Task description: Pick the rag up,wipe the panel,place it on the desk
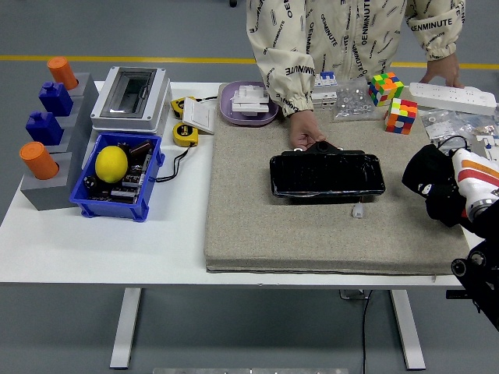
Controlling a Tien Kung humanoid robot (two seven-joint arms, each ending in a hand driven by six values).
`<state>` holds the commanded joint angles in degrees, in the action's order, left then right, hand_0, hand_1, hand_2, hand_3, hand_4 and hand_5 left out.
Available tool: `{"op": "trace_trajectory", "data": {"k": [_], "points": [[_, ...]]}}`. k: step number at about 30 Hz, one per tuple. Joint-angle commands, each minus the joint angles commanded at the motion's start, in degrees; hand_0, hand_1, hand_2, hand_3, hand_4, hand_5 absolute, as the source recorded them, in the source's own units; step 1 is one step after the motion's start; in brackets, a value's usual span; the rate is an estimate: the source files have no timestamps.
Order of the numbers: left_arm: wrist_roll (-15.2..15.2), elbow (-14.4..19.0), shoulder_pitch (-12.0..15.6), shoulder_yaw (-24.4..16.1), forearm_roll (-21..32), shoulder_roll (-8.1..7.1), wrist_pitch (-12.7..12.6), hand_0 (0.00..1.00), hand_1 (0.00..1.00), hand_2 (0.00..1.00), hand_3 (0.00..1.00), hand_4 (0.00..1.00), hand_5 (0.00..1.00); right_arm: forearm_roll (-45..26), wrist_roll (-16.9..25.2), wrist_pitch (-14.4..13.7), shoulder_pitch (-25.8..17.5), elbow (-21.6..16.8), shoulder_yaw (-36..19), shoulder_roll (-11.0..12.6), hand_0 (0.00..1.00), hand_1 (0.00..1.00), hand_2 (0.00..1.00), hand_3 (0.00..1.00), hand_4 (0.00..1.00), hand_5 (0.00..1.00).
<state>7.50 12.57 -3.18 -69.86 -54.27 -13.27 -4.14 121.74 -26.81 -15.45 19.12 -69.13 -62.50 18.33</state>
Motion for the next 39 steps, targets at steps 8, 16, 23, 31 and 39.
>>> {"op": "trace_trajectory", "data": {"k": [8,16,23,31,39], "points": [[0.0,0.0,0.1,0.5,0.2,-0.22,0.0,0.652,0.663,0.695,0.58,0.678,0.441,-0.6,-0.3,0.0,2.7,0.5,0.7,-2.6,0.383,0.438,0.508,0.521,0.923,0.244],[0.0,0.0,0.2,0.9,0.3,-0.4,0.0,0.651,0.664,0.695,0.579,0.68,0.446,-0.7,-0.4,0.2,5.2,1.5,2.3,-4.8,0.383,0.439,0.509,0.522,0.918,0.245],[0.0,0.0,0.1,1.3,0.5,-0.56,0.0,0.652,0.662,0.695,0.58,0.678,0.443,-1.1,-0.3,0.0,6.9,2.8,3.8,-5.9,0.383,0.438,0.508,0.522,0.918,0.245],[0.0,0.0,-0.1,1.3,0.6,-0.5,0.0,0.652,0.663,0.695,0.579,0.679,0.445,-1.6,-0.3,-0.1,7.5,4.4,5.1,-7.3,0.383,0.438,0.509,0.522,0.917,0.247],[0.0,0.0,-0.4,1.1,0.4,-0.55,0.0,0.652,0.662,0.695,0.579,0.679,0.445,-1.7,-0.1,-0.2,9.3,6.1,7.3,-8.6,0.383,0.438,0.509,0.522,0.917,0.248]]}}
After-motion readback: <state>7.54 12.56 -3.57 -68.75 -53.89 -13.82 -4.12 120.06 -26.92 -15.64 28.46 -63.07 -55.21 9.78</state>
